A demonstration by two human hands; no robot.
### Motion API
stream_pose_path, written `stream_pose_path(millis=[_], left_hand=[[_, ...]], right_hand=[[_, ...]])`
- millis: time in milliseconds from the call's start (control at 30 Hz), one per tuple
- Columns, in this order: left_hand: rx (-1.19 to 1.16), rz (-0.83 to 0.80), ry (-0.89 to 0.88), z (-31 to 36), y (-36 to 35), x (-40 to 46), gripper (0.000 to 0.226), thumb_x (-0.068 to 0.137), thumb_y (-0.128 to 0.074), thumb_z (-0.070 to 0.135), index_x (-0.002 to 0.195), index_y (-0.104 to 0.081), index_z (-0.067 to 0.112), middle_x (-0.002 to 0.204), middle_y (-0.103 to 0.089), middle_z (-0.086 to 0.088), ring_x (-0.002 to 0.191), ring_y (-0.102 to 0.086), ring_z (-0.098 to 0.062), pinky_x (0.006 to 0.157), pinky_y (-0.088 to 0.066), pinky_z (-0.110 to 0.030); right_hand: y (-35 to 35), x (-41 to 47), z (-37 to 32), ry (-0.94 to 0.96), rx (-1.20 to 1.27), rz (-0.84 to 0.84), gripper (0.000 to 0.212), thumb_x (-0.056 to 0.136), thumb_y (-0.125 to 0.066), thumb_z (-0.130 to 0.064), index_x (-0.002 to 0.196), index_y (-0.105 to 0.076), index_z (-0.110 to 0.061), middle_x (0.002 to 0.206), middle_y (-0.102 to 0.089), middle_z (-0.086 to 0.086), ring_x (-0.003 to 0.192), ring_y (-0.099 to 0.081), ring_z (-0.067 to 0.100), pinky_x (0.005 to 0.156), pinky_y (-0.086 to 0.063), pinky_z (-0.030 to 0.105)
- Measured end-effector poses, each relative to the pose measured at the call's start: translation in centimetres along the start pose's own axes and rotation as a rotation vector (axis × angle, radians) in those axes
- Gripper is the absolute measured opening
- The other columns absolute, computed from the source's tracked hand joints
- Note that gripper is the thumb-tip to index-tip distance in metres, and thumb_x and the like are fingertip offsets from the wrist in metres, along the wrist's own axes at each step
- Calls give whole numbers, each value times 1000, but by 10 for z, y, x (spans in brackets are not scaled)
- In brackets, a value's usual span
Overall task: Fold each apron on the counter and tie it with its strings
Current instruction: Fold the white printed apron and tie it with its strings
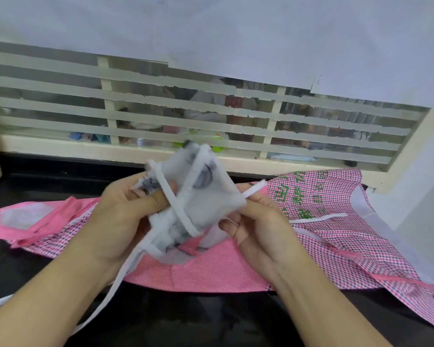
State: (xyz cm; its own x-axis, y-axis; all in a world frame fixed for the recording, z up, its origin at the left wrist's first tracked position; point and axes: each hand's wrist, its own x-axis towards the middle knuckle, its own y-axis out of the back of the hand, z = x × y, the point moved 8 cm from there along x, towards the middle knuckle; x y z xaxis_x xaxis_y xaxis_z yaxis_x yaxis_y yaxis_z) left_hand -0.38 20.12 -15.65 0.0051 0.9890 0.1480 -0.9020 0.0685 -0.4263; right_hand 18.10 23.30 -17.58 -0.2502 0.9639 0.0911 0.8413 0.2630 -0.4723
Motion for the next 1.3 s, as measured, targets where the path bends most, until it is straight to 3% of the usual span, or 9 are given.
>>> stream_pose_path(millis=[233, 333, 533, 600, 733, 800, 933, 1000, 1300], left_hand=[[248, 349, -30, 1, 38, 6, 17, 86, -79, 17, 101, -80, 9, 97, -80, -15, 91, -78, -36, 84, -62, -49], [507, 353, -41, 7, 35, 3, 11, 91, -79, 20, 97, -79, 12, 87, -81, -8, 81, -79, -30, 70, -63, -43], [910, -98, 23, -4, -7, -4, 13, 88, -83, 30, 86, -79, 18, 81, -75, -9, 70, -72, -20, 67, -58, -36], [860, -357, 116, -18, -25, -13, 21, 88, -85, 30, 99, -79, 13, 96, -77, -14, 89, -74, -34, 82, -60, -49], [660, -644, 177, -27, -46, -31, 21, 87, -82, 9, 106, -77, 2, 103, -78, -19, 90, -75, -33, 79, -60, -37], [550, -575, 127, -22, -45, -29, 26, 81, -83, 3, 107, -79, 7, 103, -79, -15, 91, -77, -22, 78, -62, -29], [281, -306, 25, -8, -26, -13, 32, 82, -79, 7, 114, -78, 7, 112, -76, -23, 101, -76, -37, 81, -64, -38], [216, -146, 4, -5, -14, -7, 29, 82, -78, 6, 111, -80, 8, 112, -77, -24, 99, -77, -38, 79, -66, -39], [156, 198, -40, 2, 17, 2, 25, 85, -74, 14, 109, -78, 6, 104, -79, -18, 95, -78, -35, 76, -66, -39]], right_hand=[[-16, -9, -6, 135, -423, -85, 12, 92, -69, 8, 90, -74, -3, 71, -68, 19, 63, -64, 33, 59, -57, 36], [-18, -14, -23, 233, -396, -93, 12, 94, -65, 11, 95, -72, 2, 83, -73, 22, 66, -67, 28, 60, -57, 35], [-35, -26, -44, 310, -338, -266, 17, 90, -65, 6, 95, -79, -3, 86, -75, 23, 59, -64, 25, 54, -53, 31], [-32, -28, -55, 353, -326, -225, 14, 87, -68, -1, 91, -80, -7, 80, -75, 21, 52, -59, 20, 49, -48, 26], [-12, -23, -64, 344, -307, -102, 13, 87, -67, -2, 89, -80, -5, 77, -75, 21, 45, -45, 17, 47, -35, 26], [-9, -19, -55, 284, -355, -80, 15, 88, -66, 3, 86, -79, -5, 77, -75, 19, 50, -51, 19, 50, -38, 27], [-11, -16, -34, 222, -514, -48, 37, 89, -67, 10, 68, -78, -19, 71, -75, 1, 65, -69, 10, 59, -54, 22], [-15, -14, -25, 195, -518, -69, 24, 89, -68, -1, 77, -80, -18, 76, -75, 7, 70, -70, 16, 62, -56, 29], [-15, -11, -13, 130, -622, -51, 20, 100, -59, 2, 87, -72, -7, 73, -72, 21, 48, -53, 23, 51, -45, 32]])
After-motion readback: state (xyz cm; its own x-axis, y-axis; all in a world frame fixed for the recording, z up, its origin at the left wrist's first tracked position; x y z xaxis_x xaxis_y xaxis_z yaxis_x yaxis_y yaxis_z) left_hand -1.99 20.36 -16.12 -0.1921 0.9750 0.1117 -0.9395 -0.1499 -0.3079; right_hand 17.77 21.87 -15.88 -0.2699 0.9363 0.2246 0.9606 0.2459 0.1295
